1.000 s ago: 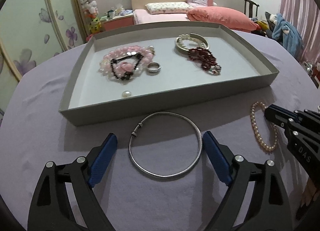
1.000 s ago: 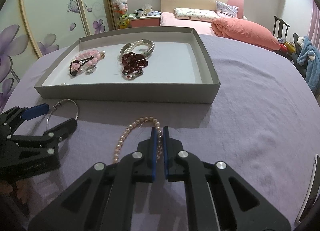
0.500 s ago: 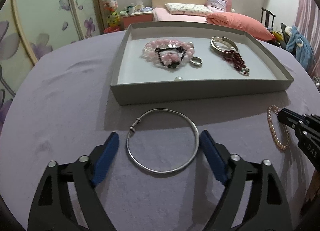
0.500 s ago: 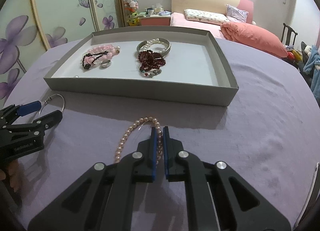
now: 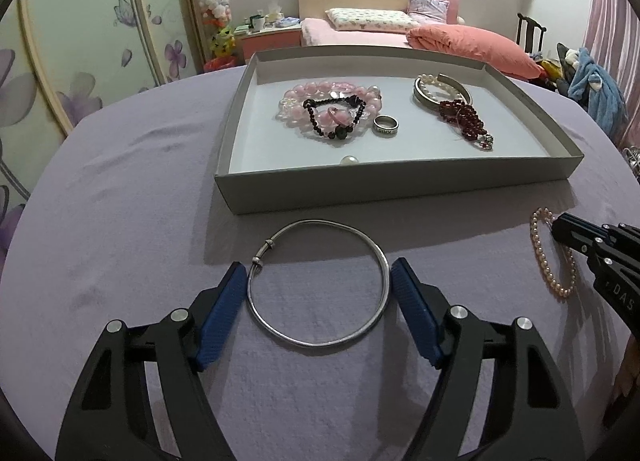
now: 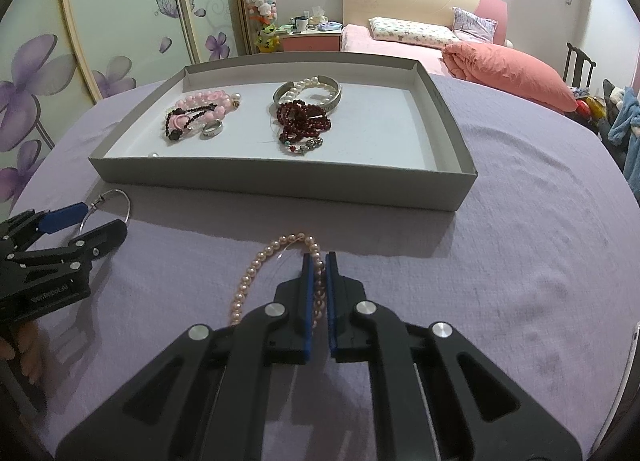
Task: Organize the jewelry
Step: 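Close the left gripper on the silver wire bangle while the right gripper holds the pearl bracelet, then carry the bangle over the tray with the left gripper while the right gripper carries the pearl bracelet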
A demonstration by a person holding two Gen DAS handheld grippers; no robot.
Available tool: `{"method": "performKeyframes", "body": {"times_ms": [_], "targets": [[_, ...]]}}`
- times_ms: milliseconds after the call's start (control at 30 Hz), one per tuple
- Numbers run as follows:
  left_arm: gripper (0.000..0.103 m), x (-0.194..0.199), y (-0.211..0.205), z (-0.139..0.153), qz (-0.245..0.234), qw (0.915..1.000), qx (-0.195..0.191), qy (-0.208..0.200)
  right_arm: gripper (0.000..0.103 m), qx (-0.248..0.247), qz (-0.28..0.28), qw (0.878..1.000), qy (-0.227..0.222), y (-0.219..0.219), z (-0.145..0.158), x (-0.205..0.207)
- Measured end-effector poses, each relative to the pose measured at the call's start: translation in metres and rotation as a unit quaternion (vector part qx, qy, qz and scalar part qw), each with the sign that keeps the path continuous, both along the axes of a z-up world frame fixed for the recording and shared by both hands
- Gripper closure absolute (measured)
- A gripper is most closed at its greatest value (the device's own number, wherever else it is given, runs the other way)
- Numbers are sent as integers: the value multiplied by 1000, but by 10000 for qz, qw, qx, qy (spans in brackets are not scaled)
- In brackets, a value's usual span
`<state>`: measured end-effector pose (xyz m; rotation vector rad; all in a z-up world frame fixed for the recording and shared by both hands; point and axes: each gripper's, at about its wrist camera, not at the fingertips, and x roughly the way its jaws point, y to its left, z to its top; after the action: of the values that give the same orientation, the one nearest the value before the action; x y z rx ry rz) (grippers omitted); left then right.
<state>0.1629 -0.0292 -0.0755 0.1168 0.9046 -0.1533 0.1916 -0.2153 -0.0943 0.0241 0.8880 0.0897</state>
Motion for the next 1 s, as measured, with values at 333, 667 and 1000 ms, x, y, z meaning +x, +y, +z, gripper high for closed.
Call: {"method": "performKeyframes", "body": {"times_ms": [333, 667, 1000], "targets": [[29, -10, 6, 9, 47, 9997, -78, -244, 97, 480, 17, 9982, -360, -1, 14, -15], [29, -28, 1, 25, -38, 9966, -133, -807, 97, 932, 8, 9922, -827, 2, 35, -34], [29, -47, -11, 45, -69, 9870, -113, -1601, 97, 1076, -96, 9852, -1329, 4, 53, -49]]}}
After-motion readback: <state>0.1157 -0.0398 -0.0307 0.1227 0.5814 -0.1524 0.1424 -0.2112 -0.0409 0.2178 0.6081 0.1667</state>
